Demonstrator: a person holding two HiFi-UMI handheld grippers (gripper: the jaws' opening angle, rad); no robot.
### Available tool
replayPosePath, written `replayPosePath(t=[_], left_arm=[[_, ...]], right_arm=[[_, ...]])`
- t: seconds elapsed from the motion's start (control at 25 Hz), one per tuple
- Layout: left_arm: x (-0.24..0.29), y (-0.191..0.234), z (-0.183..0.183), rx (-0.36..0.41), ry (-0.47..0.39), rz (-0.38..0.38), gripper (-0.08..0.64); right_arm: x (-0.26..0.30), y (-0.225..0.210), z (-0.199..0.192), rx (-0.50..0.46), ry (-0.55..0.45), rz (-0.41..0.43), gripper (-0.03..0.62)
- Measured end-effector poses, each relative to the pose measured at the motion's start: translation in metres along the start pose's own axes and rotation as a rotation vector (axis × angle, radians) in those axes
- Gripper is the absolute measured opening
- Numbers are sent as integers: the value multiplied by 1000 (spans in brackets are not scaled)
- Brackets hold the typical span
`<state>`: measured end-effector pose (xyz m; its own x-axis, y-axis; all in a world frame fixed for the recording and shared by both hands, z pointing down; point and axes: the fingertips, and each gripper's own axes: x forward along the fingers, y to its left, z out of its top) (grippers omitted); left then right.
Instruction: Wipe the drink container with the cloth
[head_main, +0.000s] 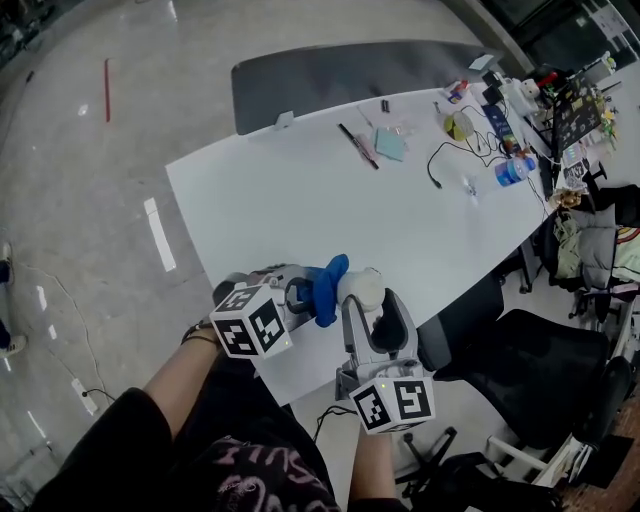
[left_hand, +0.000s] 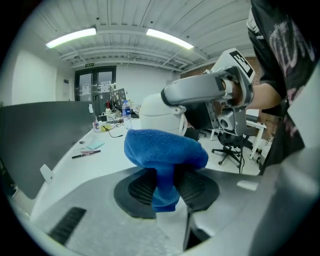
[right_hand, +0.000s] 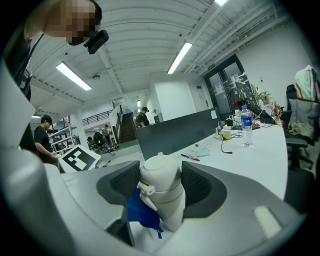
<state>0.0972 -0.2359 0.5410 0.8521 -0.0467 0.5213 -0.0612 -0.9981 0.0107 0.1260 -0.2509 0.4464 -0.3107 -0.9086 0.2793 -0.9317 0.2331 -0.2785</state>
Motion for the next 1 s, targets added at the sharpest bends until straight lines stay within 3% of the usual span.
replayPosePath(t=[0.28, 0.64, 1.0], left_arm=[[24, 7, -43, -49, 62, -44, 101], [34, 6, -58, -82, 83, -73, 101], [1, 24, -36, -189, -10, 43, 101]], right_arm=[[7, 0, -4, -3, 5, -11, 259], [6, -1, -7, 1, 2, -15, 259], [3, -2, -5, 0, -5, -10, 261]])
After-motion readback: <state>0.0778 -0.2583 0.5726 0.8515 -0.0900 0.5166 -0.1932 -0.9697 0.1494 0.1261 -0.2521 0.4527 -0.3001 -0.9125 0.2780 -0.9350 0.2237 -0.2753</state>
